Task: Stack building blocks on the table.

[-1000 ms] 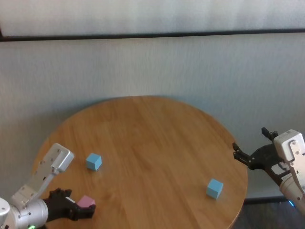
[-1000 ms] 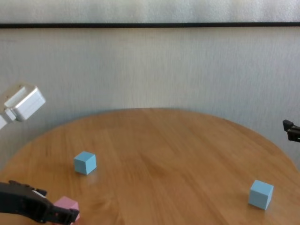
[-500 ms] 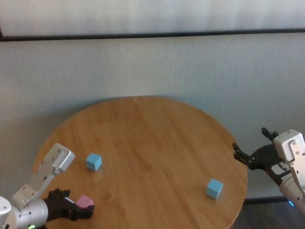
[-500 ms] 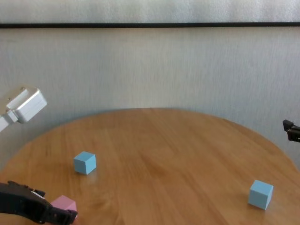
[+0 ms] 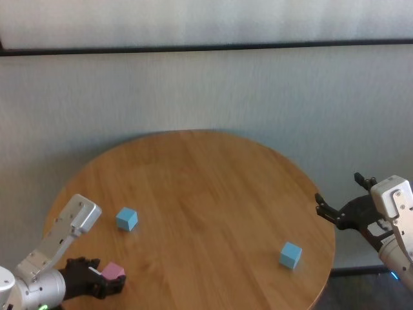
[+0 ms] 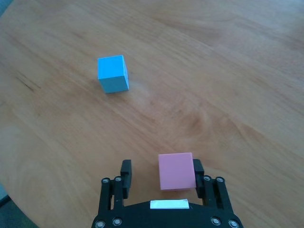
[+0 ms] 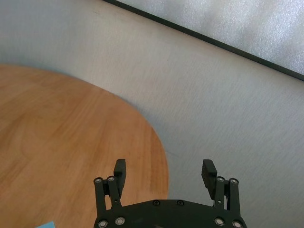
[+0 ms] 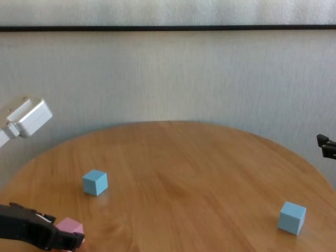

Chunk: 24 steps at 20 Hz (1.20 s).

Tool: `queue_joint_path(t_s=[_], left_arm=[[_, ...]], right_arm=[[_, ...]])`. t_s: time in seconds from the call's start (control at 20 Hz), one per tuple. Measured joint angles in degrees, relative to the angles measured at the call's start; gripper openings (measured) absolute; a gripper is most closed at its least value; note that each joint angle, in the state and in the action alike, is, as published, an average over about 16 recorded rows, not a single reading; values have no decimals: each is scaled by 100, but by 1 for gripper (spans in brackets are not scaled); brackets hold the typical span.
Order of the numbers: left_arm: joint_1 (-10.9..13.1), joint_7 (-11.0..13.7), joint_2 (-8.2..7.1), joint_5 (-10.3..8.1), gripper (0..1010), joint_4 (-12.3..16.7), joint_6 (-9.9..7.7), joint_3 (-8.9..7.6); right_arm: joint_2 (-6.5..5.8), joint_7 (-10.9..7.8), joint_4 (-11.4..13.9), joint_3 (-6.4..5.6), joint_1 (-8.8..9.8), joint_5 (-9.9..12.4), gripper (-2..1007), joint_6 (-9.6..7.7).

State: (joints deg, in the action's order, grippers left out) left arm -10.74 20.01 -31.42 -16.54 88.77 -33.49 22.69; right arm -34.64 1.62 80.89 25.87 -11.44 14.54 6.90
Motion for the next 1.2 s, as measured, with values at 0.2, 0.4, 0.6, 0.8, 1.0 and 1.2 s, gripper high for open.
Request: queue_joint_path(t_s=[0.2,0.4,0.6,0.8,1.0,1.2], left_arm=[[10,9,-2,-4,691,10,13,-6],[33,47,-22,15,566,41,71,-15],[55,123,-59,60,470,97,177,-15],[46,242,-92,142,412,166,321,16],[-20,408,-101,249,395,228,489,99],[-149,556,-55,358,394,239,630,228]], right_arm=[[0,0,0,0,0,0,1005,0],[0,0,0,0,0,0,1005,0],[0,0,0,0,0,0,1005,0],[0,0,0,0,0,0,1005,0],[0,0,0,0,0,0,1005,0],[0,0,0,0,0,0,1005,0]])
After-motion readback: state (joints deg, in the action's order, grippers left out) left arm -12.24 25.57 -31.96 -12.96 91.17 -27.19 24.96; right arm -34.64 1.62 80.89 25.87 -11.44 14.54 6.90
